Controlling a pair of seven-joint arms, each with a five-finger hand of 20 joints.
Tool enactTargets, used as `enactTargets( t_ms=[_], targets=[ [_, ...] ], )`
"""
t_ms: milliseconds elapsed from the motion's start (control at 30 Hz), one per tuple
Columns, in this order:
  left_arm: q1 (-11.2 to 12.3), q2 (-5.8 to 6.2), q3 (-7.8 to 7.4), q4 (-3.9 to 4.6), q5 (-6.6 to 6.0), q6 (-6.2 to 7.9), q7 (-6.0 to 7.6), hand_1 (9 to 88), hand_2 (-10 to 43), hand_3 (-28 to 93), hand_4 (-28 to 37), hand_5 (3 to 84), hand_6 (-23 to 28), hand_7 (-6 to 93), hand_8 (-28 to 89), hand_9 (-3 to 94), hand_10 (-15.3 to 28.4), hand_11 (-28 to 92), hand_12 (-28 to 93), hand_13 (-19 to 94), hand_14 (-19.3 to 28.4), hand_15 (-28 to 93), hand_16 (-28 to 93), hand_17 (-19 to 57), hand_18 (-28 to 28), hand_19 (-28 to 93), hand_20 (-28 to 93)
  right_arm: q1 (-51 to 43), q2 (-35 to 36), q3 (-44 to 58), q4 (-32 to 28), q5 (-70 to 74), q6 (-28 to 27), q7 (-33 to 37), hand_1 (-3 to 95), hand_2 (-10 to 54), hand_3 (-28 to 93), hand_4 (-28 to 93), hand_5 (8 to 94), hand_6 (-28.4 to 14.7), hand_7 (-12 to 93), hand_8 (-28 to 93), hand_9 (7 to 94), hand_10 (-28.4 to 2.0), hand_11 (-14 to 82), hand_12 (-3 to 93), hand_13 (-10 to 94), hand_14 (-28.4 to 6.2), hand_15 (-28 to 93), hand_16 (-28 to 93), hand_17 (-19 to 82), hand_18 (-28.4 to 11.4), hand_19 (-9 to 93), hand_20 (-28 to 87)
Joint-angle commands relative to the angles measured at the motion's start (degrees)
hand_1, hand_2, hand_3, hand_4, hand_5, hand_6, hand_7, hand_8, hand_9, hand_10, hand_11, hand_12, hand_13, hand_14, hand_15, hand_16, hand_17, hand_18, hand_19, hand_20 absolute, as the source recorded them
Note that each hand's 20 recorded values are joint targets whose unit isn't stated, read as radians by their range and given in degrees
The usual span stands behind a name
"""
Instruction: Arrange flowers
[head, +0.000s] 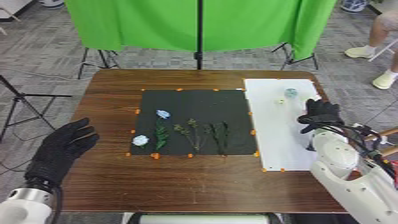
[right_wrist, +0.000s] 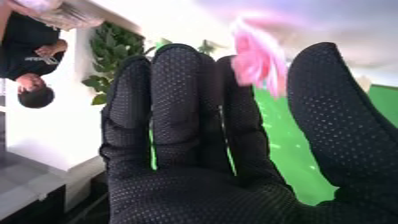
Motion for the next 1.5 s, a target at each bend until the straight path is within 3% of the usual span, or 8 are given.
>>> enactTargets(
  t_ms=[33, 167, 433, 567, 700, 967, 1500],
  targets=[
    [0.78, -0.19, -0.06, 0.05, -0.33, 0.52, -0.39, 32.7, 3.1, 72, -28.3, 38.2, 5.0, 33.2, -16, 35.9, 15.1, 37, 10, 30, 17.4, 51, -8, -5.0, 22.9, 63, -3, -0.76, 0.14, -0.05, 0.29, -0.53, 9.05, -5.25, 50.1, -9.4, 85, -28, 57.0, -2.4, 62, -6, 74.8, -4.9, 35.3, 47.4, 78, -2.2, 59, 32, 38, -17.5, 83, 37],
    [0.64, -0.08, -0.16, 0.11, -0.31, 0.58, -0.59, 32.6, 3.0, 72, -28.3, 38.3, 5.0, 33.2, -16, 35.8, 15.1, 37, 10, 30, 17.5, 51, -8, -5.1, 22.9, 63, -3, -0.74, -0.23, -0.11, -2.04, -0.05, 12.32, -8.12, 51.8, -9.5, 86, -28, 63.5, -2.5, 63, -13, 81.9, -4.8, 28.0, 49.1, 82, -1.8, 57, 33, 40, -17.7, 84, 38],
    [0.18, -0.11, 0.15, 0.26, -0.15, 0.08, -1.03, 32.6, 3.0, 72, -28.3, 38.3, 5.0, 33.4, -16, 35.9, 15.1, 37, 10, 30, 17.6, 51, -8, -5.1, 22.9, 63, -3, 4.99, -3.1, -6.03, -8.33, 2.8, 15.89, -17.99, 52.2, -9.5, 86, -27, 65.7, -2.6, 63, -15, 83.3, -5.2, 26.4, 48.9, 83, -2.1, 56, 34, 41, -17.9, 84, 38],
    [0.28, -0.25, 0.21, 0.19, -0.06, 0.2, -1.08, 32.6, 2.9, 72, -28.3, 38.3, 5.1, 33.4, -16, 35.9, 15.2, 37, 10, 30, 17.5, 51, -8, -5.0, 22.9, 63, -3, 10.41, -6.31, -11.85, -9.3, 4.08, 13.45, -24.33, 52.2, -9.5, 86, -27, 65.5, -2.6, 63, -15, 83.3, -4.9, 26.1, 49.4, 83, -2.1, 56, 35, 41, -17.8, 84, 38],
    [-0.42, -0.16, 0.65, 0.54, -0.01, -0.04, -1.48, 32.6, 2.8, 73, -28.3, 38.4, 5.1, 33.5, -17, 36.0, 15.3, 38, 10, 30, 17.5, 51, -8, -5.0, 22.9, 63, -3, 16.57, -11.08, -18.39, -6.66, 4.18, 9.72, -27.57, 52.1, -9.5, 86, -27, 65.2, -2.4, 63, -15, 83.3, -5.0, 26.0, 49.9, 83, -2.1, 56, 35, 40, -17.4, 84, 39],
    [-1.29, -0.13, 1.35, 0.86, 0.09, 0.06, -1.86, 32.7, 2.9, 72, -28.3, 38.4, 5.1, 34.0, -17, 36.0, 15.3, 38, 10, 30, 17.5, 51, -8, -5.0, 23.0, 63, -3, 21.79, -19.27, -25.24, -0.55, 1.95, 8.1, -29.8, 51.8, -9.5, 86, -28, 63.9, -1.9, 64, -15, 82.9, -5.0, 26.0, 50.2, 82, -1.8, 56, 35, 39, -17.0, 83, 39],
    [-1.39, 0.24, 1.89, 1.03, -0.06, 0.1, -1.45, 32.7, 2.5, 73, -28.3, 39.1, 5.4, 36.0, -18, 36.5, 15.8, 40, 9, 30, 17.7, 53, -8, -5.0, 23.2, 64, -4, 24.95, -22.49, -32.51, 5.82, -2.77, 8.04, -28.9, 51.6, -9.5, 85, -28, 63.2, -1.5, 65, -14, 82.5, -4.6, 26.6, 49.6, 81, -1.8, 58, 34, 39, -16.7, 83, 40]
  ],
)
